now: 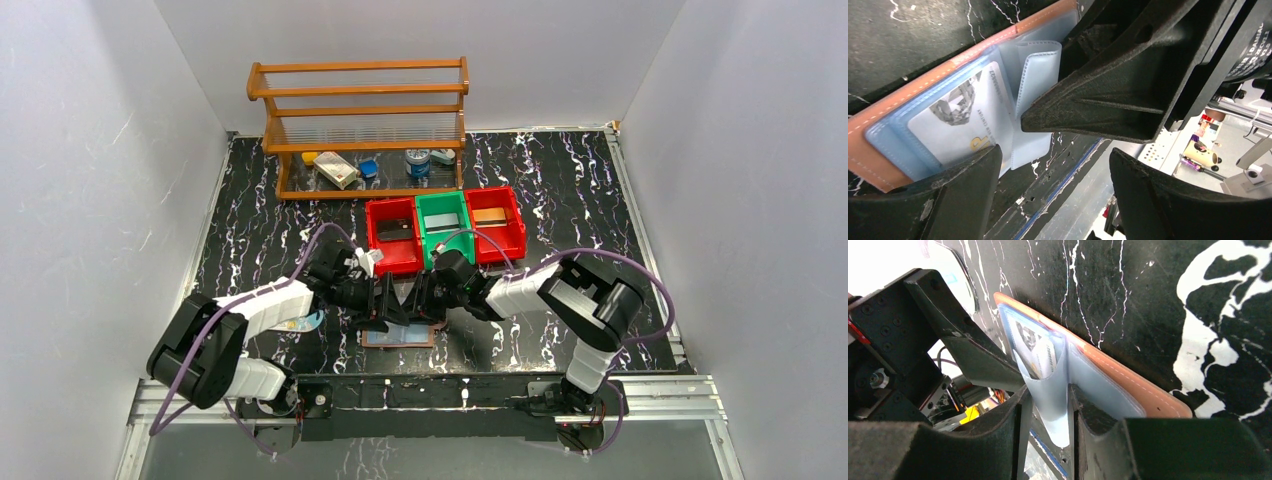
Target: Take the credit cards out of the card holder
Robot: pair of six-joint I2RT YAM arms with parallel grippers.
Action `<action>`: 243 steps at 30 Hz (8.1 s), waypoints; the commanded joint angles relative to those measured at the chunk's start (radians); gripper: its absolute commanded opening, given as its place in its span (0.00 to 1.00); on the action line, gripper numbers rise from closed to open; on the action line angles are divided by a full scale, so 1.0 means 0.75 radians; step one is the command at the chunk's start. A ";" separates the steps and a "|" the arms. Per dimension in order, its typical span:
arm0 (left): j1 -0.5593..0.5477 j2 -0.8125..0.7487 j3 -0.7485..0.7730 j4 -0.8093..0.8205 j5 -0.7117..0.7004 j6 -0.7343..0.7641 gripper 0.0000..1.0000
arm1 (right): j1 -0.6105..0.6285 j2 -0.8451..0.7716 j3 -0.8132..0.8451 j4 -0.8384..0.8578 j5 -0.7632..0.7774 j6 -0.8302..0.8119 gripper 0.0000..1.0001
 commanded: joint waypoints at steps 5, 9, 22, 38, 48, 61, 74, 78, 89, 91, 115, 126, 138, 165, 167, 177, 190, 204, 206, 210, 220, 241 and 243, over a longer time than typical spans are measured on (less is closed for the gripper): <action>-0.067 0.083 0.037 -0.007 0.087 0.013 0.74 | -0.014 0.055 -0.044 0.071 -0.044 0.041 0.42; -0.073 0.070 0.060 -0.004 0.095 0.014 0.67 | -0.019 0.035 -0.044 0.070 -0.046 0.051 0.47; -0.080 0.096 0.171 0.019 0.134 0.015 0.62 | -0.041 -0.246 -0.027 -0.161 0.101 0.085 0.74; -0.264 0.204 0.281 0.041 0.018 -0.003 0.63 | -0.043 -0.714 -0.090 -0.710 0.742 0.204 0.78; -0.259 -0.197 0.314 -0.411 -0.740 0.082 0.67 | -0.043 -0.730 -0.115 -0.483 0.632 0.076 0.73; -0.234 -0.397 0.241 -0.609 -1.177 -0.089 0.98 | -0.038 -0.536 -0.018 -0.302 0.360 -0.025 0.69; -0.230 -0.491 0.231 -0.618 -1.226 -0.077 0.98 | 0.041 -0.218 0.168 -0.295 0.186 -0.051 0.59; -0.230 -0.510 0.213 -0.589 -1.180 -0.074 0.98 | 0.057 -0.131 0.235 -0.379 0.166 -0.046 0.55; -0.230 -0.474 0.208 -0.523 -1.068 -0.057 0.93 | 0.068 -0.055 0.314 -0.568 0.192 -0.051 0.47; -0.232 -0.461 0.209 -0.511 -1.043 -0.046 0.90 | 0.068 -0.049 0.323 -0.608 0.206 -0.055 0.47; -0.230 -0.033 0.298 -0.510 -0.740 0.087 0.58 | 0.068 0.052 0.358 -0.648 0.211 -0.091 0.36; -0.231 0.163 0.351 -0.588 -0.743 0.117 0.46 | 0.068 0.057 0.369 -0.689 0.250 -0.102 0.35; -0.230 0.182 0.318 -0.618 -0.809 0.124 0.36 | 0.067 0.039 0.371 -0.657 0.224 -0.123 0.23; -0.230 0.166 0.320 -0.607 -0.747 0.172 0.28 | 0.067 0.019 0.392 -0.672 0.226 -0.129 0.22; -0.230 0.167 0.322 -0.606 -0.736 0.180 0.28 | 0.068 0.047 0.400 -0.683 0.225 -0.130 0.25; -0.230 0.167 0.311 -0.586 -0.706 0.175 0.28 | 0.080 0.100 0.449 -0.754 0.222 -0.176 0.30; -0.230 0.159 0.314 -0.621 -0.799 0.143 0.27 | 0.121 0.107 0.576 -1.048 0.486 -0.232 0.13; -0.230 0.150 0.331 -0.623 -0.746 0.184 0.27 | 0.117 0.060 0.516 -0.885 0.370 -0.235 0.18; -0.230 0.125 0.365 -0.632 -0.740 0.188 0.32 | 0.119 0.087 0.528 -0.894 0.354 -0.232 0.19; -0.230 0.063 0.439 -0.645 -0.727 0.186 0.44 | 0.119 0.103 0.537 -0.921 0.361 -0.232 0.21; -0.231 0.108 0.427 -0.589 -0.622 0.203 0.40 | 0.117 0.099 0.499 -0.856 0.325 -0.213 0.25; -0.229 0.134 0.300 -0.567 -0.678 0.168 0.37 | 0.076 0.088 0.340 -0.518 0.089 -0.136 0.24; -0.230 0.106 0.322 -0.588 -0.681 0.163 0.36 | 0.074 0.090 0.337 -0.514 0.082 -0.130 0.21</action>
